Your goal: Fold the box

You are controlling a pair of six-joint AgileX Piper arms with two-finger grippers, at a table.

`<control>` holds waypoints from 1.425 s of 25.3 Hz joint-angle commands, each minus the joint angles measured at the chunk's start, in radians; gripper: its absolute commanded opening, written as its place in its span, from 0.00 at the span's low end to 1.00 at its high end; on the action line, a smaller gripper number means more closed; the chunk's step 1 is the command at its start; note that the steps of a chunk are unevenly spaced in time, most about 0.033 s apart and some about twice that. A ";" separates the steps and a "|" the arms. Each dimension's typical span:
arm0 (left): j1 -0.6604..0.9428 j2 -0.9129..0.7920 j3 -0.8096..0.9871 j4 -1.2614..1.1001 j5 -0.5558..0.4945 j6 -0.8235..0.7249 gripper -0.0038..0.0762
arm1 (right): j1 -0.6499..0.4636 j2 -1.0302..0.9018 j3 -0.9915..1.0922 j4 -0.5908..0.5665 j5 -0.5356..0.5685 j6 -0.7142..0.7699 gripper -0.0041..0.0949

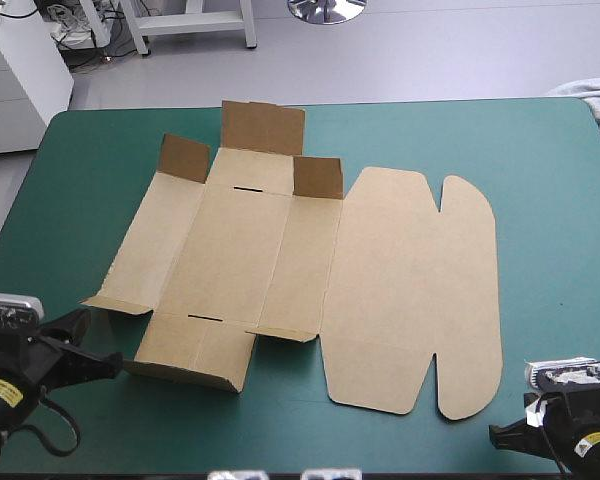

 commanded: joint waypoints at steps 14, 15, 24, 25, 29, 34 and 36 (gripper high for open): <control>0.001 0.560 -0.367 0.011 -0.029 -0.005 0.04 | 0.003 0.010 -0.024 0.003 -0.054 -0.003 0.02; 0.001 0.612 -0.395 0.011 -0.029 -0.005 0.04 | 0.003 0.010 -0.024 0.003 -0.054 -0.003 0.02; 0.132 0.933 -0.652 -0.009 0.031 0.015 0.04 | 0.003 0.010 -0.024 0.003 -0.054 -0.003 0.02; 0.161 0.952 -0.668 -0.019 0.047 0.025 0.04 | 0.003 0.010 -0.024 0.003 -0.054 -0.003 0.02; 0.302 1.006 -0.701 -0.188 0.087 0.145 0.04 | 0.003 0.010 -0.024 0.003 -0.054 -0.003 0.02; 0.458 1.053 -0.703 -0.435 0.103 0.274 0.04 | 0.003 0.010 -0.024 0.003 -0.054 -0.003 0.02; 0.516 1.081 -0.703 -0.501 0.141 0.328 0.04 | 0.003 0.010 -0.024 0.003 -0.054 -0.003 0.02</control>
